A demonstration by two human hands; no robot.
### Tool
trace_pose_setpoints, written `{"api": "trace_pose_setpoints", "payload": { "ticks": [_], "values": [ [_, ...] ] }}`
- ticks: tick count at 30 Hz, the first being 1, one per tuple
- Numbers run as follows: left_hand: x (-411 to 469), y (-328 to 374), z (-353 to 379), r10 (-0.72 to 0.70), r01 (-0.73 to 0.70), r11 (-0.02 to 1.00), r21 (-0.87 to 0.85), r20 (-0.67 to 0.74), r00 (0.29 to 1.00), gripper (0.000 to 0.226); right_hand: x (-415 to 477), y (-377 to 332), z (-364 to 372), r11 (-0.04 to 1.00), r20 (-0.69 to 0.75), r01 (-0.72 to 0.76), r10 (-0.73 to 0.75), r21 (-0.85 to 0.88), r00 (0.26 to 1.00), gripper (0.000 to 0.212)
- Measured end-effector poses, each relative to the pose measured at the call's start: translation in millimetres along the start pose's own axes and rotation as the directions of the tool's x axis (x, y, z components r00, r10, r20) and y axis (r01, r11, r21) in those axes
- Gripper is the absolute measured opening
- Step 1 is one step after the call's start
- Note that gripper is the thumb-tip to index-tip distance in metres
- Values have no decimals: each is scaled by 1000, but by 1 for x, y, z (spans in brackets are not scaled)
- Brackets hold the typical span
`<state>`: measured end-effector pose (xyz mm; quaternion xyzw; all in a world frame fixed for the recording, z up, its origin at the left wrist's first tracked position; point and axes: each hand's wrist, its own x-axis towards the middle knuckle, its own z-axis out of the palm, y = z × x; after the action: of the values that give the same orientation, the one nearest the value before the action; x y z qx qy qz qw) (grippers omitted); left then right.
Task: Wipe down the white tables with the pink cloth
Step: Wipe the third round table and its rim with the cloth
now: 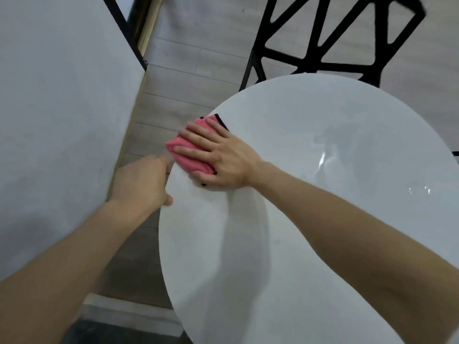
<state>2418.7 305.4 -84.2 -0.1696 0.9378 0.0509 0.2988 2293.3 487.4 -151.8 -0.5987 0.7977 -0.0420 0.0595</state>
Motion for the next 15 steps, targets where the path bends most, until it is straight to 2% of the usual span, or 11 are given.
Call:
{"api": "trace_pose_setpoints", "payload": {
  "ticks": [1, 2, 3, 5, 6, 7, 8, 11, 12, 14, 15],
  "values": [
    [0, 6, -4, 25, -24, 997, 67, -12, 1000, 71, -14, 29, -5, 997, -37, -78, 78, 11, 996, 70],
    [1, 12, -8, 47, -45, 991, 124, -14, 999, 78, -33, 67, -9, 967, -52, -252, 253, 36, 966, 71],
    [3, 18, -11, 71, -68, 983, 171, -14, 997, 85, -56, 105, -16, 886, -53, -460, 462, 47, 885, 72],
    [9, 31, -19, 112, -107, 974, 199, -19, 993, 100, -102, 163, -31, 603, -36, -796, 798, 59, 602, 76],
    [13, 37, -26, 115, -108, 979, 172, -28, 993, 109, -110, 174, -33, 487, -45, -869, 874, 92, 484, 79],
    [17, 46, -33, 121, -114, 983, 143, -39, 992, 119, -103, 170, -33, 432, -45, -896, 902, 102, 429, 80],
    [22, 57, -40, 137, -130, 983, 128, -47, 989, 128, -86, 157, -30, 464, -49, -881, 886, 88, 461, 81],
    [35, 90, -56, 207, -199, 974, 110, -71, 976, 145, -32, 104, -14, 815, -11, -579, 579, 18, 815, 76],
    [40, 100, -58, 237, -226, 965, 134, -68, 969, 149, -28, 98, -12, 872, -2, -489, 489, 16, 872, 74],
    [51, 120, -59, 297, -285, 934, 215, -25, 955, 157, -53, 122, -17, 885, -12, -463, 464, 41, 886, 71],
    [55, 128, -58, 324, -315, 917, 244, 4, 946, 158, -79, 144, -21, 840, -27, -539, 541, 64, 841, 71]
  ]
}}
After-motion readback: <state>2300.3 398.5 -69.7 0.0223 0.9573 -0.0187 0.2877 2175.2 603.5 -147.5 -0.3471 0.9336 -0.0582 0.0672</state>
